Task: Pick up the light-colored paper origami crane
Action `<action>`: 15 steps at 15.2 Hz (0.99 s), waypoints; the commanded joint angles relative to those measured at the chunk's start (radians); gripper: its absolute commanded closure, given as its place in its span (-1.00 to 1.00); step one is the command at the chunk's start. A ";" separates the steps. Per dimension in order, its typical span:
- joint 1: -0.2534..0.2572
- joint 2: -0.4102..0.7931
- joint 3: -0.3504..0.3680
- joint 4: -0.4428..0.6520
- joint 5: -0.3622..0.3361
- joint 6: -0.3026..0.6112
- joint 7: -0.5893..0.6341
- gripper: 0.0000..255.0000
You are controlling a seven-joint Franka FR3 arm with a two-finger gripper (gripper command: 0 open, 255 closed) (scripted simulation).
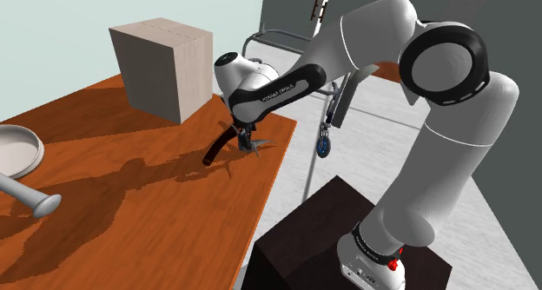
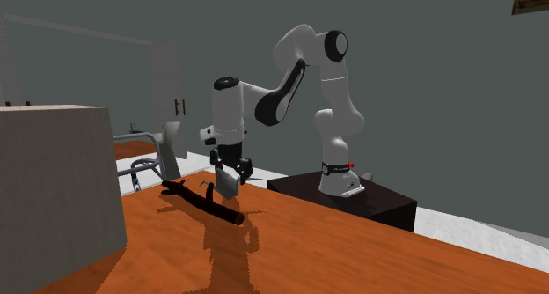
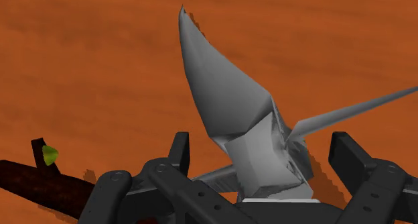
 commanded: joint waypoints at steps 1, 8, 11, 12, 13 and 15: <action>0.001 0.020 -0.002 -0.005 -0.009 0.024 0.011 -1.00; 0.000 0.033 -0.004 -0.010 -0.016 0.040 0.017 1.00; 0.000 0.033 -0.004 -0.010 -0.016 0.040 0.017 1.00; 0.000 0.033 -0.004 -0.010 -0.016 0.040 0.017 1.00; 0.000 0.033 -0.004 -0.010 -0.016 0.040 0.017 1.00; 0.001 0.025 -0.003 -0.007 -0.012 0.030 0.014 1.00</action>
